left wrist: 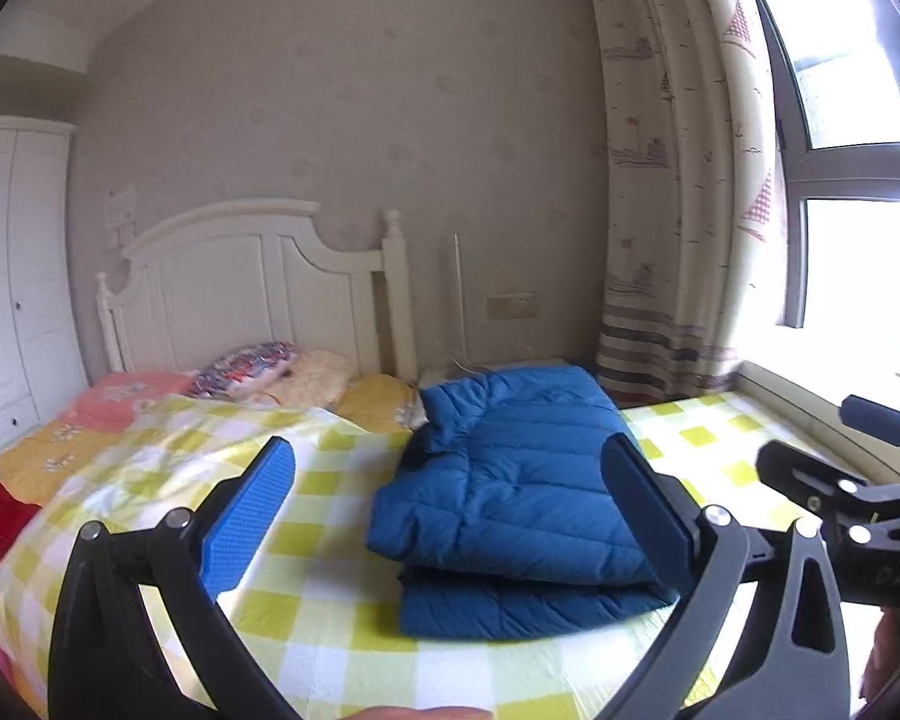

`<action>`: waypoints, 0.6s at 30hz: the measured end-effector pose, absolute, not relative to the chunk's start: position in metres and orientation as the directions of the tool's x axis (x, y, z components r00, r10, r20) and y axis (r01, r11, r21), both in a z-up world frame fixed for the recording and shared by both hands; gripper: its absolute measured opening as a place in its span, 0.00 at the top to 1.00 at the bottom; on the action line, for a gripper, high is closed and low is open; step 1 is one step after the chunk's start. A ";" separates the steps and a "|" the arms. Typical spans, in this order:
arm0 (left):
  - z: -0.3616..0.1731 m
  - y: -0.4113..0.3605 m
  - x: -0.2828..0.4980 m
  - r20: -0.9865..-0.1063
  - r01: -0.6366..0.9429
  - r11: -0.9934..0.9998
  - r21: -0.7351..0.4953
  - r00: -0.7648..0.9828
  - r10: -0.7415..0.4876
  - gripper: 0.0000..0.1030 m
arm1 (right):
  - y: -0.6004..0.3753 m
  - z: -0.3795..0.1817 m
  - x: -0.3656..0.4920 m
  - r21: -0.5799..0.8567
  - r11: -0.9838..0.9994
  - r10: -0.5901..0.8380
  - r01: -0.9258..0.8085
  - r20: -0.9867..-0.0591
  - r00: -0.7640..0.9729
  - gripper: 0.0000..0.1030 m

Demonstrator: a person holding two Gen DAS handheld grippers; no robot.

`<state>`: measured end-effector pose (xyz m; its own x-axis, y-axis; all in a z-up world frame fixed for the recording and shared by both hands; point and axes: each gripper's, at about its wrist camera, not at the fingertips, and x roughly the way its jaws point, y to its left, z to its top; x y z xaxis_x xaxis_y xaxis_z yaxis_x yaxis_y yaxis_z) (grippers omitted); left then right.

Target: Fold large clothes

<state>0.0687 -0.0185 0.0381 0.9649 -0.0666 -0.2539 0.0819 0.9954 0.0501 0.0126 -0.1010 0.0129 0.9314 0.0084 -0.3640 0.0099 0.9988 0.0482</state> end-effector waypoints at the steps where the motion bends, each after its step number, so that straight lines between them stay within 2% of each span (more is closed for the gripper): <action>1: 0.038 -0.017 0.068 -0.254 0.080 0.996 0.045 0.965 -0.066 0.02 | -0.099 0.014 0.011 0.046 0.999 0.007 0.010 -0.364 0.931 0.04; 18: 0.041 -0.008 0.058 -0.250 0.083 0.996 0.031 0.965 -0.072 0.02 | -0.089 0.014 0.003 0.034 0.999 0.025 -0.013 -0.381 0.924 0.04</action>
